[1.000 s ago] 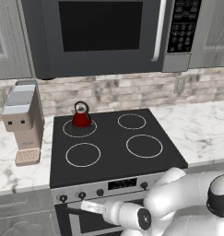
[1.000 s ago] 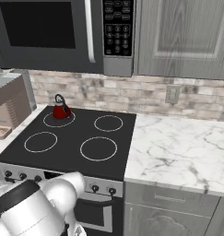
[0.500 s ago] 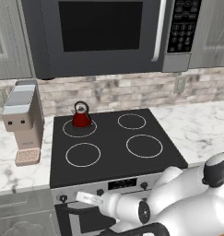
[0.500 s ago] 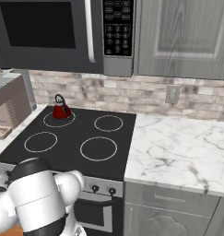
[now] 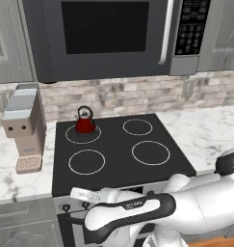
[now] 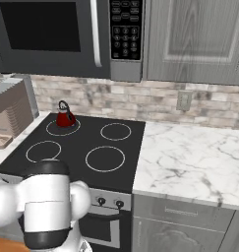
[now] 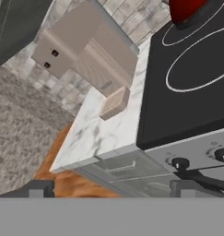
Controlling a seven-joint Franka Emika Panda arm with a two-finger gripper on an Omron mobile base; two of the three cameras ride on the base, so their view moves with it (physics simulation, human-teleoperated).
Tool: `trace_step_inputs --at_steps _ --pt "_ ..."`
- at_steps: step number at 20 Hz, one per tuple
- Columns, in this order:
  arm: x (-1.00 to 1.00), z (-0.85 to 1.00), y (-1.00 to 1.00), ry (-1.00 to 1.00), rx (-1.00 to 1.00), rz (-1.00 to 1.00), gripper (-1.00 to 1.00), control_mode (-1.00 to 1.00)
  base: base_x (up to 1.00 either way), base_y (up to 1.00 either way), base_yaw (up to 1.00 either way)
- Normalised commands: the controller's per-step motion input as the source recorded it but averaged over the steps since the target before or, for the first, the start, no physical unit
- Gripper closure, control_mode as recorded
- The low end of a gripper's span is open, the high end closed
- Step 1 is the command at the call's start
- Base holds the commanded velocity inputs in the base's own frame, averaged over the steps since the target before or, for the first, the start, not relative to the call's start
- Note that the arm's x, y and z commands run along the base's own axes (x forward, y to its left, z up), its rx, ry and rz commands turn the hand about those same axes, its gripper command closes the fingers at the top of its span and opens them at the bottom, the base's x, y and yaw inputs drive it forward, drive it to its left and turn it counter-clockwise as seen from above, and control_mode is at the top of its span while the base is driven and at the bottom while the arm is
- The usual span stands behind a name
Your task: The kettle is done boiling. Turn off the stove, then wait for 300 timesteps before moving the kettle to the dining table.
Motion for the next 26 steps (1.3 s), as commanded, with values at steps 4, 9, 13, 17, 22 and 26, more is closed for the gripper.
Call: trace_step_inputs --at_steps 4,9,13,17,22,26 --pt "-0.14 0.63 0.08 0.0 -0.03 0.0 -1.0 -1.0 0.0 0.0 0.0" --pt "-0.11 0.6 0.0 0.0 -0.05 0.0 -1.0 -1.0 0.0 0.0 0.0" --pt "-0.07 0.5 0.0 0.0 -0.07 0.0 -1.0 -1.0 0.0 0.0 0.0" --pt "-0.01 0.46 0.0 0.0 -0.1 0.0 -1.0 -1.0 0.0 0.0 0.0" --pt "0.0 0.46 0.0 0.0 -0.11 0.0 -1.0 -1.0 0.0 0.0 0.0" --pt "0.0 0.49 0.0 0.0 -0.11 0.0 -1.0 -1.0 0.0 0.0 0.0"
